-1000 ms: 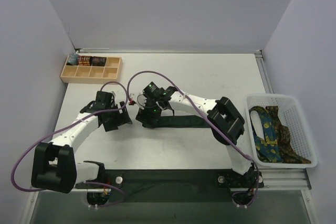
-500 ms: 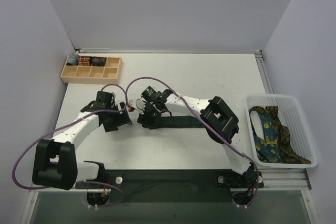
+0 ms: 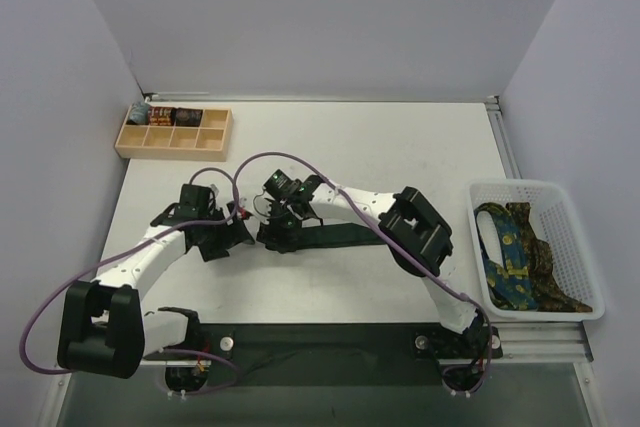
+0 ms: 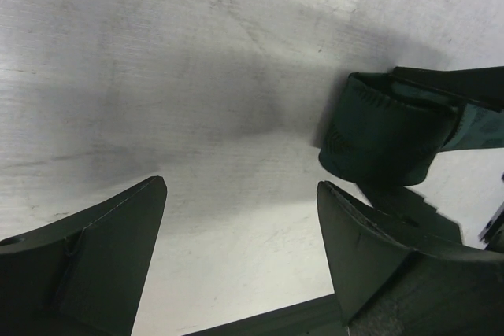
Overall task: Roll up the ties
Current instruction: Roll the tie
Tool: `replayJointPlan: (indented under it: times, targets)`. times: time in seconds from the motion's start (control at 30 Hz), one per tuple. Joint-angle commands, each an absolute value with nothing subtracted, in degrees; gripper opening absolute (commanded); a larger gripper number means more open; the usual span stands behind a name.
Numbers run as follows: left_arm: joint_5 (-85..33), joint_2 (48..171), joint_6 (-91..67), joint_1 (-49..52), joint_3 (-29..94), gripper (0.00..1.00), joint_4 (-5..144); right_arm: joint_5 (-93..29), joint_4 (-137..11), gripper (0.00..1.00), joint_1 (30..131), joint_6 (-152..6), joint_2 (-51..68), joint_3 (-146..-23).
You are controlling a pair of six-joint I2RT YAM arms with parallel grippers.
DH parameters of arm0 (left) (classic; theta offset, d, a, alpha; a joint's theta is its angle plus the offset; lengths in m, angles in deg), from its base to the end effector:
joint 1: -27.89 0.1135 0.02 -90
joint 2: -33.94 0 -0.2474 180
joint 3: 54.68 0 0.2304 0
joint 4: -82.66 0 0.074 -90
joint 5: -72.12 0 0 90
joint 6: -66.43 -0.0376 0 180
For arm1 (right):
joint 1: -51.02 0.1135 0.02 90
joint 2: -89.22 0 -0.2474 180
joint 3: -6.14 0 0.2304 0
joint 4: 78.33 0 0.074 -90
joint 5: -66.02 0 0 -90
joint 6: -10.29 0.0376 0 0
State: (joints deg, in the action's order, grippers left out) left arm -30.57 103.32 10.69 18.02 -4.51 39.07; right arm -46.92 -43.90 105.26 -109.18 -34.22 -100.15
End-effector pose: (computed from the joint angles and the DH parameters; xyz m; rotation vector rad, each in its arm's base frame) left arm 0.1966 -0.0426 0.1708 -0.5059 2.6892 -0.5305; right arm 0.2476 0.3689 0.1669 -1.7912 1.7358 0.6790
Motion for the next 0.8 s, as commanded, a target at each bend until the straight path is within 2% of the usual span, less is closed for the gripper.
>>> replayJointPlan:
  times: [0.0,0.13,0.27,0.4,0.53,0.77]
  targets:
    - [-35.54,101.52,13.95,17.78,-5.21,0.89,47.24,-48.24,-42.66,0.65,106.66,-107.75,-31.11,-99.66]
    - [-38.36,102.13,16.42,17.61,-6.01,0.89,51.82,-48.42,-43.81,0.76,105.61,-103.8,-25.85,-98.69]
    - [-40.12,103.54,17.65,16.99,-6.54,0.9,55.34,-49.38,-46.87,0.75,102.8,-94.85,-20.13,-93.89]
    - [-40.12,104.77,19.32,15.59,-6.89,0.9,59.55,-51.49,-56.18,0.69,97.97,-81.49,-12.66,-82.45]
    - [-38.45,107.67,19.67,12.78,-6.28,0.89,60.44,-50.0,-65.49,0.54,93.75,-71.37,-5.98,-71.55]
    - [-32.22,110.58,19.85,7.5,-6.1,0.82,60.62,-48.95,-76.41,0.44,90.67,-60.29,-2.98,-59.94]
